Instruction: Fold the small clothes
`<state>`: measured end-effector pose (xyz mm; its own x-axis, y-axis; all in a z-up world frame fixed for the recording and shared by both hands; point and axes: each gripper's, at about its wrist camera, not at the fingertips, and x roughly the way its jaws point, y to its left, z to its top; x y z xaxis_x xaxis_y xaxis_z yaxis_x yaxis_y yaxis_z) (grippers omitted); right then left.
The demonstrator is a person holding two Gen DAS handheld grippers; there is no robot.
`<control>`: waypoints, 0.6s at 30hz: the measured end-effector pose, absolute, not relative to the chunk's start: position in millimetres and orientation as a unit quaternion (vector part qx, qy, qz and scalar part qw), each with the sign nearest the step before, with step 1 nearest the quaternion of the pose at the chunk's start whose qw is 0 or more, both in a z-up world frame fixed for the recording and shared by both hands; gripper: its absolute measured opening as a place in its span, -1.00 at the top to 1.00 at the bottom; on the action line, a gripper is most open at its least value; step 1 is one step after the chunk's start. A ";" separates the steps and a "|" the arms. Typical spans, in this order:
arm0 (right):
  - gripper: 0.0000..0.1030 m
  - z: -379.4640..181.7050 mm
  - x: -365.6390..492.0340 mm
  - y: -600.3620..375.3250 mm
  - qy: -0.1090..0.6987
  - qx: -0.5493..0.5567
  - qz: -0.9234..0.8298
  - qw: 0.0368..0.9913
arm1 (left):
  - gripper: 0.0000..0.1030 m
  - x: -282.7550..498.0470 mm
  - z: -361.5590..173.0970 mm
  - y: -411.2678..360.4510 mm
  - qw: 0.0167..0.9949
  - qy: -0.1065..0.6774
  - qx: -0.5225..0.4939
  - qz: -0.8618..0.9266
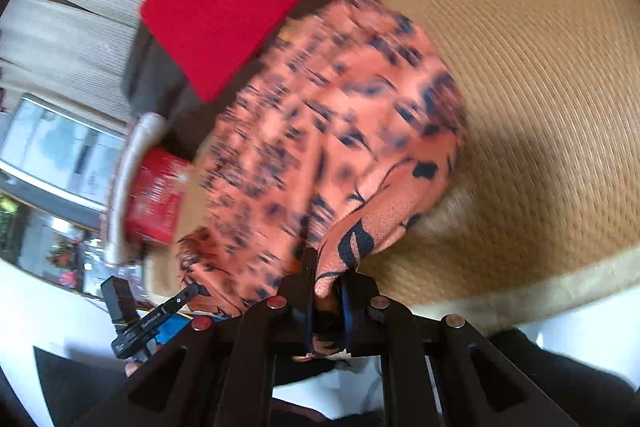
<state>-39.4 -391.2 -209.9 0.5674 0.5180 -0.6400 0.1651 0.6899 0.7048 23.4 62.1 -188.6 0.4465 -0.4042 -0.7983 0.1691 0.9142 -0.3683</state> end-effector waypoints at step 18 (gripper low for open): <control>0.72 -210.5 249.5 -506.7 0.314 0.505 0.026 0.804 | 0.82 358.0 -214.7 53.9 0.845 0.514 -0.110 -0.095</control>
<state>249.5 -506.7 -210.5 0.8012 0.3587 -0.4790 0.2759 0.4889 0.8276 358.0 53.9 -214.7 0.4538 -0.2733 -0.8482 0.0471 0.9579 -0.2834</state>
